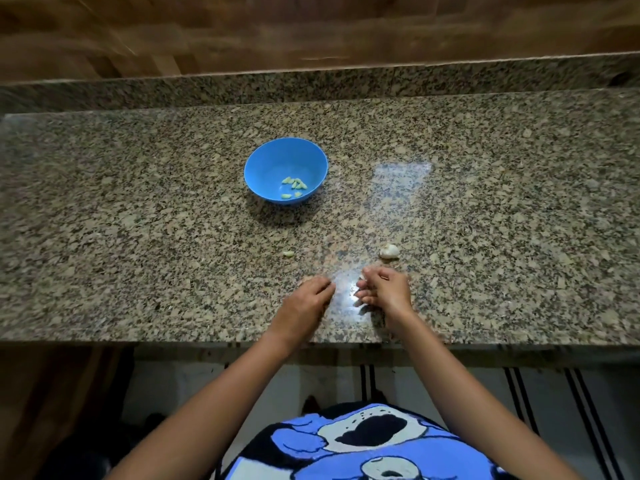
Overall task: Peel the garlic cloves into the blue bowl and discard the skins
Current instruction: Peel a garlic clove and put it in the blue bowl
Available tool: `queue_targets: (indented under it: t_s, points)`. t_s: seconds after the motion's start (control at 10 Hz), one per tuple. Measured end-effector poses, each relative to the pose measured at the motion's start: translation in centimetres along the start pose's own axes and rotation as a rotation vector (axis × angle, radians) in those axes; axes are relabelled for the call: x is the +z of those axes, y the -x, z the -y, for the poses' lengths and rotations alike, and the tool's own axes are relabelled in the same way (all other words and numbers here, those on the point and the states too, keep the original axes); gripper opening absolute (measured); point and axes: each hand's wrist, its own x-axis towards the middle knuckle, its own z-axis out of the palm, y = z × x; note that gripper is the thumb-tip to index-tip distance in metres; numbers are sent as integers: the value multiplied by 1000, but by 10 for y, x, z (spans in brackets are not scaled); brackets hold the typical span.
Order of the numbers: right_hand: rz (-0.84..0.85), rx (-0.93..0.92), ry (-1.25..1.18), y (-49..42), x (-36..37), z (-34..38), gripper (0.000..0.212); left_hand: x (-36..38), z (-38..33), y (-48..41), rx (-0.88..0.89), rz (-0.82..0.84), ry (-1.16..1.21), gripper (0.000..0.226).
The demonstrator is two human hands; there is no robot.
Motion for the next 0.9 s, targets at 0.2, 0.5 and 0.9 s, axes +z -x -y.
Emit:
queue_targets:
  t_s: [0.2,0.5,0.9]
  points:
    - [131,7,45,8,25,3,14,-15,-1,11,-171,-8,12,16]
    - [714,96,252,55,192,-33,24,-100,55,130,-1439,-1275,1992,49]
    - [1067,259,529,195,425,-172,14,-164,119,412,-1323,-2102,1717,13]
